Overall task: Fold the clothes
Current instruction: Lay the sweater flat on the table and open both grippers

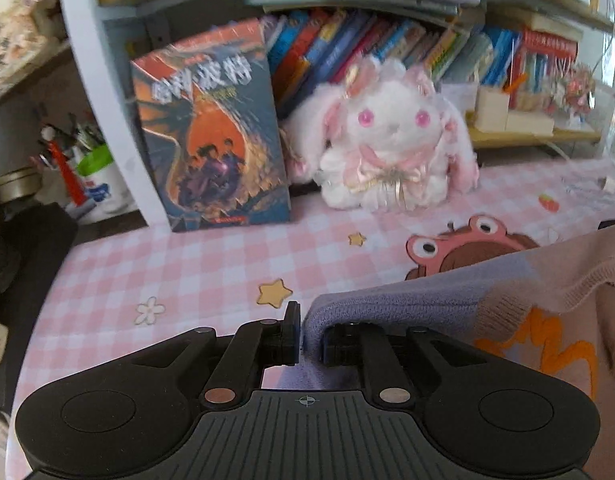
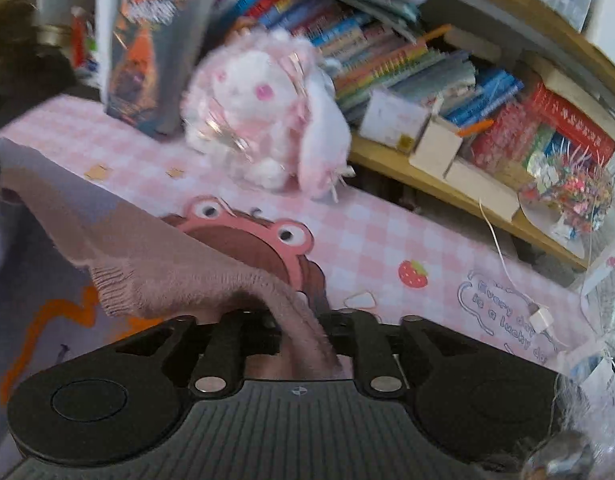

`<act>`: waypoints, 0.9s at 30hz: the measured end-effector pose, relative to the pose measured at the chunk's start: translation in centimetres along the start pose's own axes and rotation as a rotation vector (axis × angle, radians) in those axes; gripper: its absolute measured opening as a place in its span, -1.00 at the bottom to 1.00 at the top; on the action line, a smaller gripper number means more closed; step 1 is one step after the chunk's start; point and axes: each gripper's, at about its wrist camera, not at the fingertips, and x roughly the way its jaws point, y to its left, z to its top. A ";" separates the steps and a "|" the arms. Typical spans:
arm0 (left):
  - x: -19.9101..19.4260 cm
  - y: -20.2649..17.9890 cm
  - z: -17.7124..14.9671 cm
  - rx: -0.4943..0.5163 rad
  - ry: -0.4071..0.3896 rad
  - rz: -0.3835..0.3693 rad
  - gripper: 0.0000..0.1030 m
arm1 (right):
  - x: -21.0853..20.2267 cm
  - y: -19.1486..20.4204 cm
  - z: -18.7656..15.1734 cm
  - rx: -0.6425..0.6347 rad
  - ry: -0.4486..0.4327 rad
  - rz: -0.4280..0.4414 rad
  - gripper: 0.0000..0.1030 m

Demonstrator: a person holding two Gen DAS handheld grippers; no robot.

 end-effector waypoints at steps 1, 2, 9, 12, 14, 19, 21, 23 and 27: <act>0.5 -0.1 0.0 0.009 0.014 -0.003 -0.65 | 0.8 0.0 -0.1 -0.007 0.013 -0.024 -0.43; 0.8 -0.3 -0.2 0.020 0.023 0.003 -0.46 | 1.5 0.1 -0.1 -0.013 0.024 -0.045 -0.38; -1.7 0.6 -3.9 0.044 -0.021 0.050 0.38 | -0.3 0.2 -4.2 -0.015 0.012 -0.056 0.28; -4.3 1.6 -6.8 -0.026 -0.033 0.110 0.42 | -2.9 0.2 -7.3 0.001 -0.003 -0.067 0.32; -6.2 1.9 -9.2 -0.059 -0.031 0.135 0.42 | -4.8 0.5 -9.7 -0.004 -0.007 -0.069 0.32; -10.3 1.4 -15.3 -0.141 -0.013 0.174 0.42 | -8.6 0.5 -15.4 0.065 0.019 -0.077 0.31; -11.5 1.1 -17.2 -0.170 0.003 0.181 0.42 | -9.3 0.2 -16.6 0.117 0.035 -0.082 0.27; -12.3 0.6 -18.5 -0.168 0.014 0.191 0.42 | -9.9 -0.1 -17.9 0.168 0.051 -0.086 0.27; -13.5 -0.9 -19.6 -0.096 0.007 0.207 0.42 | -11.2 -0.7 -19.9 0.267 0.071 -0.091 0.19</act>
